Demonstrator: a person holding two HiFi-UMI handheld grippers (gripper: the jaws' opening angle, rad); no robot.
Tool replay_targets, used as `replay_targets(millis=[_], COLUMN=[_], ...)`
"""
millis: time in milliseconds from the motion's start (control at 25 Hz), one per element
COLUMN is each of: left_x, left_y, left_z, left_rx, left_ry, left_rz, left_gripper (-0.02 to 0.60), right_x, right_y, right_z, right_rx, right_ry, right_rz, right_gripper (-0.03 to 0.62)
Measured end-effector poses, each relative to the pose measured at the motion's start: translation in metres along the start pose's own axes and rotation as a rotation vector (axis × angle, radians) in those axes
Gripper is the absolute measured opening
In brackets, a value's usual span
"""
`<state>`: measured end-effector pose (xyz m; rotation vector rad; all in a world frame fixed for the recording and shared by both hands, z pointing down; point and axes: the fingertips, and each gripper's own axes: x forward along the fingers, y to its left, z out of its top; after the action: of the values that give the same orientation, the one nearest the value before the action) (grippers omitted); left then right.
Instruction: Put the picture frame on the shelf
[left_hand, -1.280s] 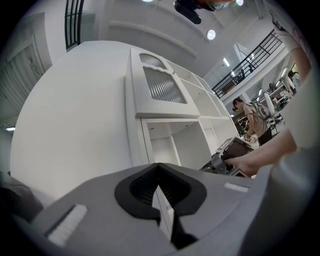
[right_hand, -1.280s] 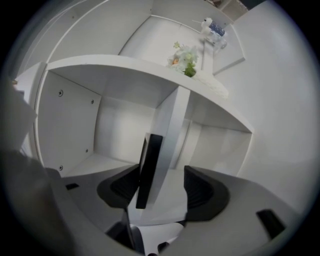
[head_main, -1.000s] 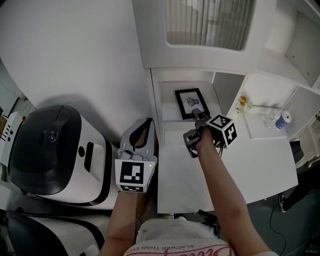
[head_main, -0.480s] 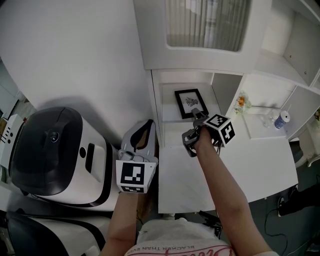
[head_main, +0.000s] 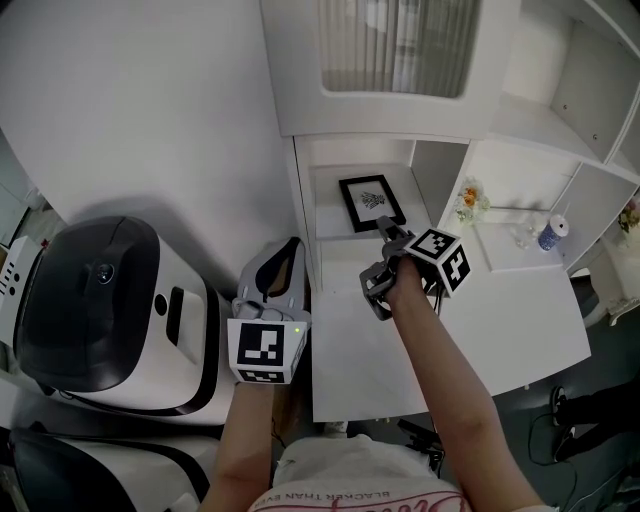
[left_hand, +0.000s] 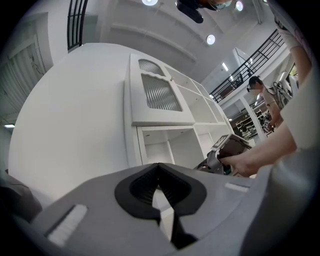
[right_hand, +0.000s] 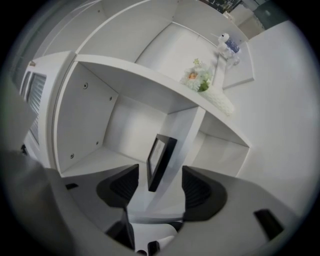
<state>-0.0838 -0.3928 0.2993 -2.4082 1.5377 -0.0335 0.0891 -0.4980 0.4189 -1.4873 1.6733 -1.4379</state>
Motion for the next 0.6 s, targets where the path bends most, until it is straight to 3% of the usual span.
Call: replay_targets(millis=[240, 600], left_x=[-0.004, -0.01], left_y=[-0.006, -0.02], left_z=[0.01, 0.027], left_rx=[-0.005, 0.005], left_ry=[-0.023, -0.055], left_rz=[-0.005, -0.02], left_gripper=[0.009, 0.009], right_x=[-0.024, -0.062], right_y=[0.013, 0.025], right_z=[-0.001, 0.006], right_rx=[-0.075, -0.253], right_ry=[0.003, -0.026], right_rz=[0.034, 0.06], right_gripper=[0.264, 0.139])
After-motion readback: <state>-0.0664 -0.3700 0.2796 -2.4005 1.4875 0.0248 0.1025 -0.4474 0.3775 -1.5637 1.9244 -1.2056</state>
